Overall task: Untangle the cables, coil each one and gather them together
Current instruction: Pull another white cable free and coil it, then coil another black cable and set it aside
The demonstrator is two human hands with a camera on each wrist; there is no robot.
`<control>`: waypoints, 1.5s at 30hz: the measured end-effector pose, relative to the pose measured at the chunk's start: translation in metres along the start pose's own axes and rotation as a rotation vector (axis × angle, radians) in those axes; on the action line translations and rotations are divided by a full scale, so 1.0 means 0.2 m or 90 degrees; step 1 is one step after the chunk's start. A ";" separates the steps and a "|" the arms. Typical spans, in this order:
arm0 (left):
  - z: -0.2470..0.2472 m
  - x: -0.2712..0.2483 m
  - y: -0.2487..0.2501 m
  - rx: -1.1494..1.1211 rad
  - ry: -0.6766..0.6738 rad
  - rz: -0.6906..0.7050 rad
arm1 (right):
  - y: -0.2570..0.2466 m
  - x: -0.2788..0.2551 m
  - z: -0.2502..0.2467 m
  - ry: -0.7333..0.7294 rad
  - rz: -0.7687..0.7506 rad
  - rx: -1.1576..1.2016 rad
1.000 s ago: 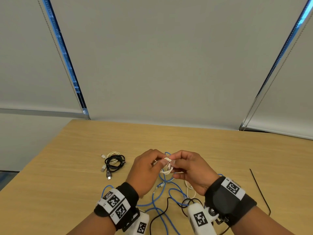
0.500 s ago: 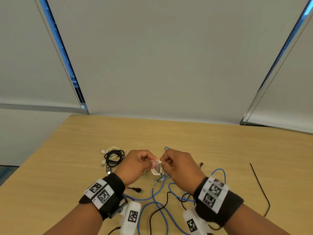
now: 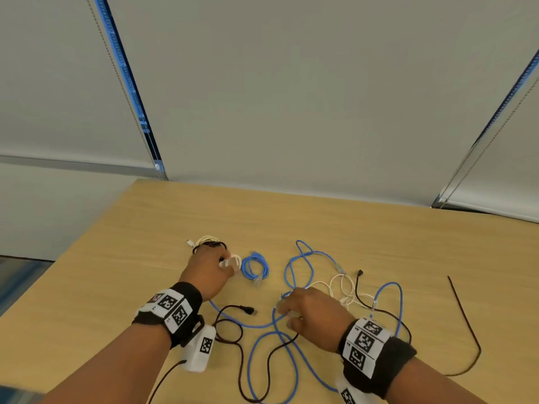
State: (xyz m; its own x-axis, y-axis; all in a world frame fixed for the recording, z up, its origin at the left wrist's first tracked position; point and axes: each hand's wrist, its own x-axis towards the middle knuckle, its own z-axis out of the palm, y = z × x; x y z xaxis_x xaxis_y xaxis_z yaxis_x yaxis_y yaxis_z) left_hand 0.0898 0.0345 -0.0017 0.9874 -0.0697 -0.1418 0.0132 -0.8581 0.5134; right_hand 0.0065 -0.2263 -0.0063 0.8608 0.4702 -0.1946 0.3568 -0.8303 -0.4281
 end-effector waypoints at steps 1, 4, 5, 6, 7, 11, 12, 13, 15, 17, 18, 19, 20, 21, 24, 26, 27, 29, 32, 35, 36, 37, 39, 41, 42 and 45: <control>0.02 -0.02 0.01 0.034 -0.061 -0.001 | 0.00 -0.01 0.03 -0.025 -0.008 -0.029; 0.09 -0.08 0.06 0.180 -0.210 0.020 | 0.00 -0.03 0.08 -0.064 0.005 -0.109; 0.10 -0.10 0.08 0.233 -0.235 0.020 | 0.00 -0.03 0.08 -0.068 0.006 -0.128; 0.11 -0.11 0.10 0.273 -0.255 0.020 | 0.00 -0.04 0.08 -0.073 0.006 -0.140; 0.11 -0.12 0.11 0.298 -0.272 0.020 | 0.01 -0.04 0.08 -0.080 0.006 -0.145; 0.07 -0.14 0.11 0.215 -0.259 0.041 | 0.06 -0.05 0.05 -0.079 0.012 -0.132; 0.06 -0.15 0.11 0.166 -0.229 0.052 | 0.07 -0.06 0.04 -0.070 0.018 -0.120; 0.04 -0.16 0.12 0.098 -0.201 0.060 | 0.09 -0.06 0.02 -0.058 0.026 -0.108; 0.00 -0.17 0.14 -0.063 -0.165 0.077 | 0.12 -0.07 -0.02 -0.029 0.052 -0.085; -0.05 -0.18 0.18 -0.195 -0.127 0.092 | 0.13 -0.07 -0.07 0.006 0.072 -0.038; -0.06 -0.19 0.20 -0.246 -0.103 0.101 | 0.13 -0.07 -0.10 0.031 0.071 -0.003; -0.07 -0.20 0.23 -0.297 -0.081 0.107 | 0.13 -0.08 -0.12 0.060 0.069 0.044; -0.08 -0.20 0.26 -0.355 -0.066 0.107 | 0.11 -0.08 -0.14 0.092 0.066 0.103; -0.08 -0.21 0.29 -0.425 -0.061 0.098 | 0.09 -0.07 -0.16 0.124 0.062 0.168; -0.06 -0.22 0.39 -0.641 -0.071 0.048 | -0.04 -0.05 -0.21 0.143 0.041 0.374; -0.06 -0.22 0.44 -0.737 -0.055 0.031 | -0.11 -0.03 -0.21 0.113 0.024 0.468; -0.06 -0.22 0.46 -0.763 -0.043 0.027 | -0.13 -0.03 -0.21 0.106 0.010 0.482; -0.07 -0.21 0.47 -0.778 -0.018 0.030 | -0.15 -0.04 -0.22 0.130 0.002 0.474; -0.10 -0.20 0.45 -0.692 -0.014 0.054 | -0.11 -0.06 -0.30 0.213 0.038 0.570; -0.07 -0.22 0.41 -0.598 -0.116 0.083 | -0.06 -0.07 -0.40 0.276 0.061 0.634; -0.05 -0.23 0.41 -0.560 -0.128 0.103 | -0.05 -0.06 -0.43 0.292 0.063 0.632; -0.04 -0.23 0.40 -0.503 -0.112 0.131 | -0.04 -0.06 -0.45 0.306 0.064 0.624; -0.04 -0.24 0.42 -0.407 -0.063 0.181 | -0.03 -0.04 -0.48 0.329 0.069 0.606; -0.05 -0.25 0.45 -0.464 -0.084 0.233 | -0.02 -0.04 -0.50 0.352 0.077 0.602; -0.06 -0.26 0.46 -0.532 -0.114 0.253 | -0.01 -0.03 -0.51 0.360 0.085 0.601; -0.10 -0.28 0.51 -0.813 -0.173 0.249 | 0.00 -0.02 -0.49 0.326 0.115 0.602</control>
State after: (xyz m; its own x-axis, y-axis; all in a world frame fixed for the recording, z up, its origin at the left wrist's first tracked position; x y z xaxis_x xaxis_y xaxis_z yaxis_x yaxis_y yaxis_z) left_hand 0.0390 -0.0387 0.0750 0.9005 -0.4214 0.1075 0.0237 0.2943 0.9554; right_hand 0.0376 -0.2570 0.0809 0.9996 0.0020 -0.0265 -0.0255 -0.2056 -0.9783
